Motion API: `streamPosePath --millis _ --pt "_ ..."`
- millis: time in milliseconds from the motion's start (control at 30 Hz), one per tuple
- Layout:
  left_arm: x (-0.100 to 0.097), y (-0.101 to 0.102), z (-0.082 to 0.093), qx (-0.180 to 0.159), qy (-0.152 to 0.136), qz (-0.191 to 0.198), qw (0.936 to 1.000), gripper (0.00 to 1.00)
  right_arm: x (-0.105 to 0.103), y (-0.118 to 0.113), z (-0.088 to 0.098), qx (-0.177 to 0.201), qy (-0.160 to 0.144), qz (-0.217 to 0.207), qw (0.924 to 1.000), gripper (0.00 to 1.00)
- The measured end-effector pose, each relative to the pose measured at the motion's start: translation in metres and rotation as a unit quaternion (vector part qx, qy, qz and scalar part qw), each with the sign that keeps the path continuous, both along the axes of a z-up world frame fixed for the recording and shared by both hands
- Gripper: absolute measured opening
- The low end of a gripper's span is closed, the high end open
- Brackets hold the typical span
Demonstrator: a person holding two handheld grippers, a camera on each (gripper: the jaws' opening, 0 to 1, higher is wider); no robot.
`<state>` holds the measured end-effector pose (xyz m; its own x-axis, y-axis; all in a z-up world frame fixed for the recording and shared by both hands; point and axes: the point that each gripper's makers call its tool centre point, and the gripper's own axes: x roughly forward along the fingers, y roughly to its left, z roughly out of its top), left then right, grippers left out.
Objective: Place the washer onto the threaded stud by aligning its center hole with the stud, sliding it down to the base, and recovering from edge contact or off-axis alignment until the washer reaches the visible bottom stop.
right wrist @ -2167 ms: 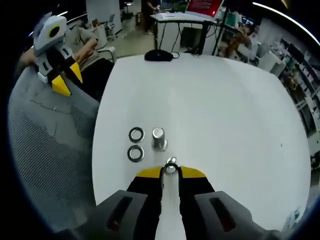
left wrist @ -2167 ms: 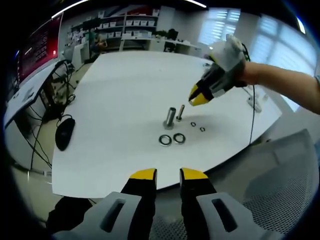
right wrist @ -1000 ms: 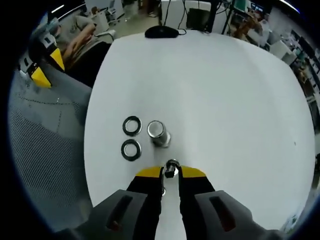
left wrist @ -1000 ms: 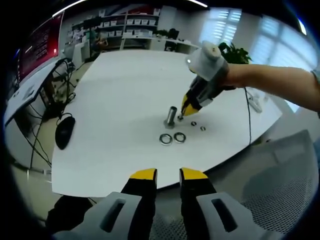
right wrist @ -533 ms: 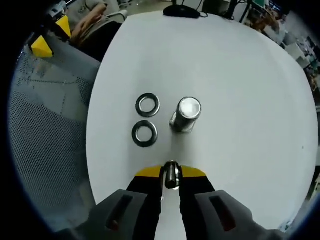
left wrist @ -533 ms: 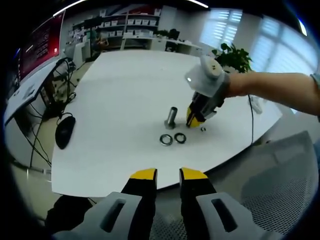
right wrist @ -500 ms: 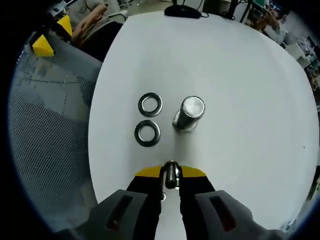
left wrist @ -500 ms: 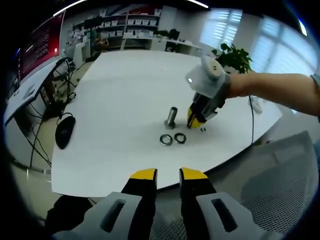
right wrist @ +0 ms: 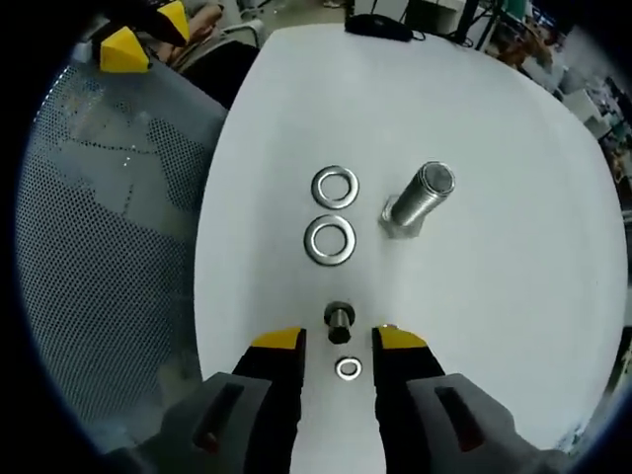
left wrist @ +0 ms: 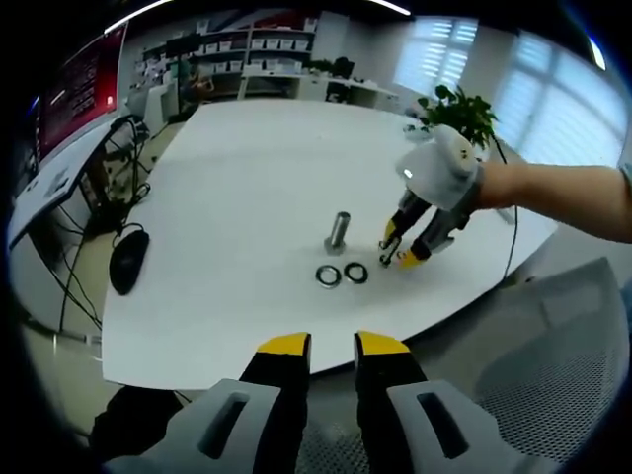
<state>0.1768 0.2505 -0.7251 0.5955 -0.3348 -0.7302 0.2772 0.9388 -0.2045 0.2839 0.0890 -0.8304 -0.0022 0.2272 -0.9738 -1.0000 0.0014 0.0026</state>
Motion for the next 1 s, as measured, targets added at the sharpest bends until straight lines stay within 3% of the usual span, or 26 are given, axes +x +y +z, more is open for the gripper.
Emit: streamPosePath --millis 200,467,667,933,967,1000 --pt "0.0 0.0 0.001 -0.001 -0.001 0.0 1.0 0.15 -0.002 -0.016 -0.006 0.008 0.02 -0.028 0.9994 0.28" --pt "0.0 0.0 0.001 -0.001 -0.003 0.0 1.0 0.15 0.002 -0.022 -0.012 0.003 0.015 -0.03 0.9994 0.26" --pt "0.001 0.0 0.001 -0.001 -0.003 0.0 1.0 0.15 0.007 -0.024 -0.013 -0.002 -0.008 -0.016 0.9998 0.16" --pt "0.001 0.0 0.001 -0.001 -0.002 0.0 1.0 0.15 0.004 -0.025 -0.007 0.005 -0.008 -0.025 0.9997 0.14" --pt "0.001 0.0 0.001 -0.001 -0.002 0.0 1.0 0.15 0.003 -0.025 -0.004 0.006 -0.005 -0.026 0.9996 0.05" --pt "0.001 0.0 0.001 -0.001 -0.003 0.0 1.0 0.15 0.003 -0.019 0.001 0.024 -0.006 -0.019 0.9995 0.03"
